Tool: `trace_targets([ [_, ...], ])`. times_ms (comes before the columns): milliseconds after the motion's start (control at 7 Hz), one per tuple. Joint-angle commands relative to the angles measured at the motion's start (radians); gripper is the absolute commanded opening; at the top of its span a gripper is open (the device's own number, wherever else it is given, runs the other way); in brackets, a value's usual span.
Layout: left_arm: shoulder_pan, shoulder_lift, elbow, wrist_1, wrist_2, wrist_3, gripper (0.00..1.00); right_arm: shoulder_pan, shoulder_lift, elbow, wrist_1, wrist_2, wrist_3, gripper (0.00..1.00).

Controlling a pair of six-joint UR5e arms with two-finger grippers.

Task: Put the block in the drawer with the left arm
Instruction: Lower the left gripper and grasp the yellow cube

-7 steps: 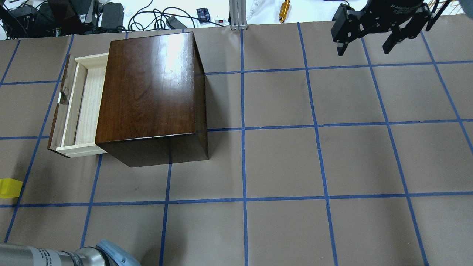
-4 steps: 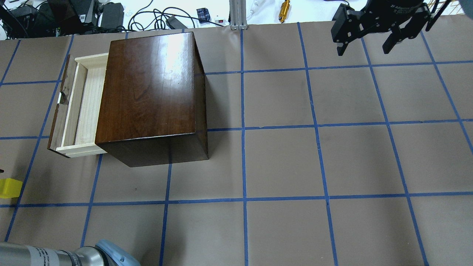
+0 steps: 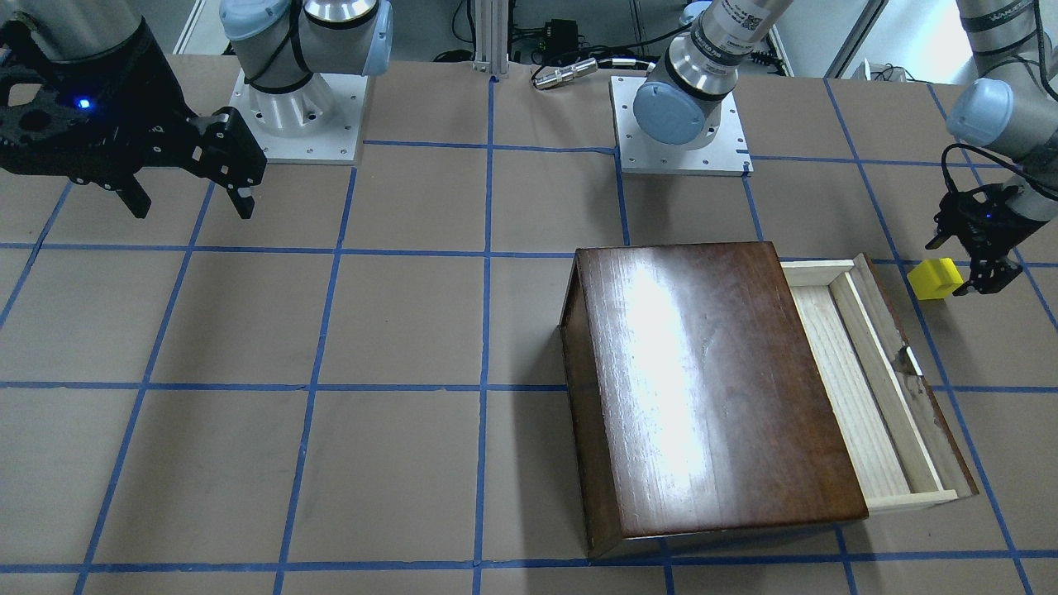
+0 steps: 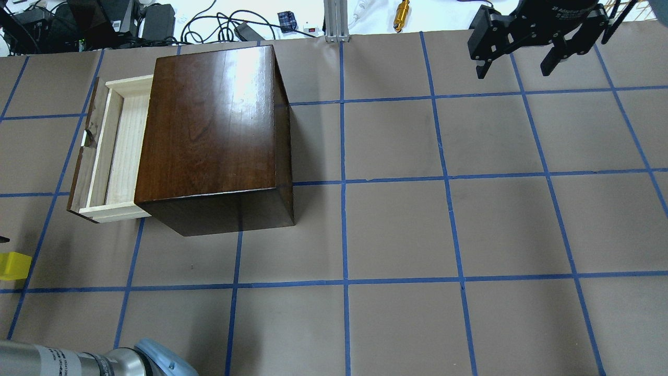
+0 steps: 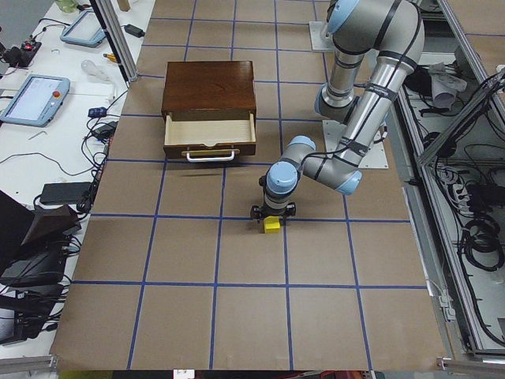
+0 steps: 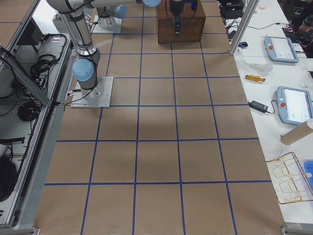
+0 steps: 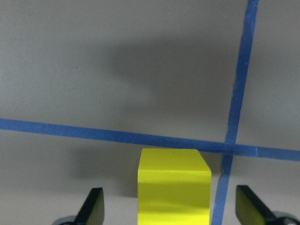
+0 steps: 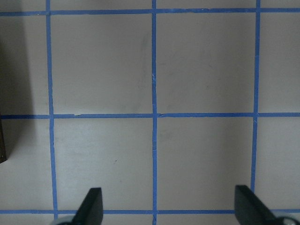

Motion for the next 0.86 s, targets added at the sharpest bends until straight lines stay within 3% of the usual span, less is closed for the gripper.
trace_targets([
  [0,0.0,-0.028,0.001,0.009,-0.003,-0.002,1.0,0.001,0.001,0.0,0.0,-0.001,0.0,1.0],
  [714,0.0,-0.05,-0.006,0.042,0.005,-0.004,1.0,-0.001,-0.001,0.0,0.0,0.0,0.0,1.0],
])
